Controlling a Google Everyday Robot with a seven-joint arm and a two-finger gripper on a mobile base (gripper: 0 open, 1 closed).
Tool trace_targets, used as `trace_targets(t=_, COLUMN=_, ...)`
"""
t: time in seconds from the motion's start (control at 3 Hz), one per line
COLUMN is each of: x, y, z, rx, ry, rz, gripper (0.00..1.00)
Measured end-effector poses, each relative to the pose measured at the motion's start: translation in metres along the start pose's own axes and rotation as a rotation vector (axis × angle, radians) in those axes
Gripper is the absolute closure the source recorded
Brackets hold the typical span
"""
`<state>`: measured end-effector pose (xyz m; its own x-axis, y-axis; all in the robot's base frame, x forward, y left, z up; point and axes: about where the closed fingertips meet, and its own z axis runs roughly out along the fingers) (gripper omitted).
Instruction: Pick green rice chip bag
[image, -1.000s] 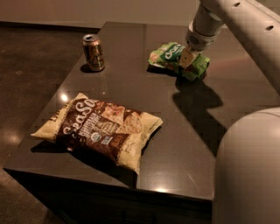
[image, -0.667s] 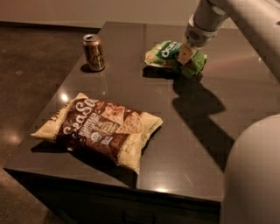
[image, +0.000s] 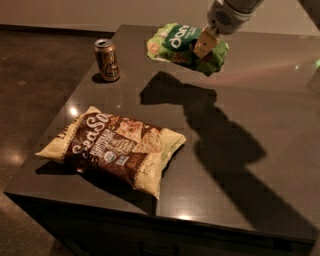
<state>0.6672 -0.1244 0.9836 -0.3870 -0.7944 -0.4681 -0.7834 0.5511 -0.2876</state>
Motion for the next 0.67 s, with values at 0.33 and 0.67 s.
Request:
trace_targets(t=0.33, x=-0.0117, y=0.0135, z=-0.0188, rx=-0.004, ry=-0.029, rz=-0.042, gripper=1.0)
trace_targets(t=0.67, x=-0.0127, y=0.0142, z=-0.0205, rx=-0.003, ry=-0.031, rz=-0.045, gripper=1.0)
